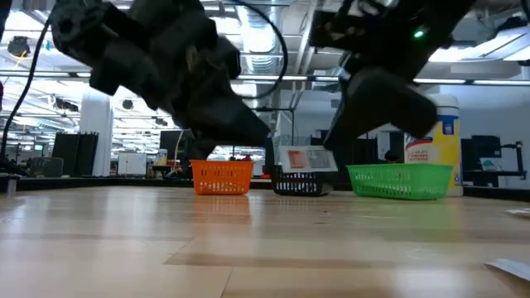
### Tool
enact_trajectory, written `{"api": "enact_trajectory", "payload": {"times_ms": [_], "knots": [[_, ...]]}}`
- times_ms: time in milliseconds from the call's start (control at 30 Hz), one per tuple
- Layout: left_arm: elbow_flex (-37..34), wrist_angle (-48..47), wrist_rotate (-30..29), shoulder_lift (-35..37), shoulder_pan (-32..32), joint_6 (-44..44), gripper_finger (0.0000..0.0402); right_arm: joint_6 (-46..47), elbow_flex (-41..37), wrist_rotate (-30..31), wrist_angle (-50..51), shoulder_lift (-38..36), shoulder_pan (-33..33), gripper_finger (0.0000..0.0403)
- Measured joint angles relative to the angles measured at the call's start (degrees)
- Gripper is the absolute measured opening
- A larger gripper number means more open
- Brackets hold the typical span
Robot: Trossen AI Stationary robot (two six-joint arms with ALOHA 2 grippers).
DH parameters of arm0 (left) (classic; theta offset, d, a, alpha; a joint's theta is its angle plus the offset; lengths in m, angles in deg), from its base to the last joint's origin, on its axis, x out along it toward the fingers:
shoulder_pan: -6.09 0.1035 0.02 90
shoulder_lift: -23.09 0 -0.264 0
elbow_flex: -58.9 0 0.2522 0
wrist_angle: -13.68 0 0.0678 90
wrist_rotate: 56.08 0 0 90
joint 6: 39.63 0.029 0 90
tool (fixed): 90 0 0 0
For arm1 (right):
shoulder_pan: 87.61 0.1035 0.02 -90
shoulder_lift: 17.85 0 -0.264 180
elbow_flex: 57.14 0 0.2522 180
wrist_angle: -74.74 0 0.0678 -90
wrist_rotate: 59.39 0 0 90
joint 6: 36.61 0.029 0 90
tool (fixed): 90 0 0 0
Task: Pick & Place First Aid Supplies
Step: Put the orange ointment pack into the orange basket
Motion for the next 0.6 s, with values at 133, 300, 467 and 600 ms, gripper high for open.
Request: {"api": "enact_trajectory", "payload": {"times_ms": [133,300,467,600], "knots": [[0.15,1.81,-0.18,-2.54,1.4,-1.11,0.0104,0.01,0.0,-0.93,-0.53,0.07,-2.23,0.0],[0.15,2.88,-1.81,-3.65,2.65,-0.9,0.0104,0.01,0.0,-1.63,-2.13,0.07,-3.44,0.0],[0.13,3.04,-3.35,-3.27,3.6,-0.16,0.0104,0.01,0.02,-4.22,-3.35,0.07,-3.4,0.0],[0.13,2.86,-3.34,-3.23,3.72,-0.02,0.0104,0.01,0.02,-4.23,-3.39,0.07,-3.57,0.0]]}}
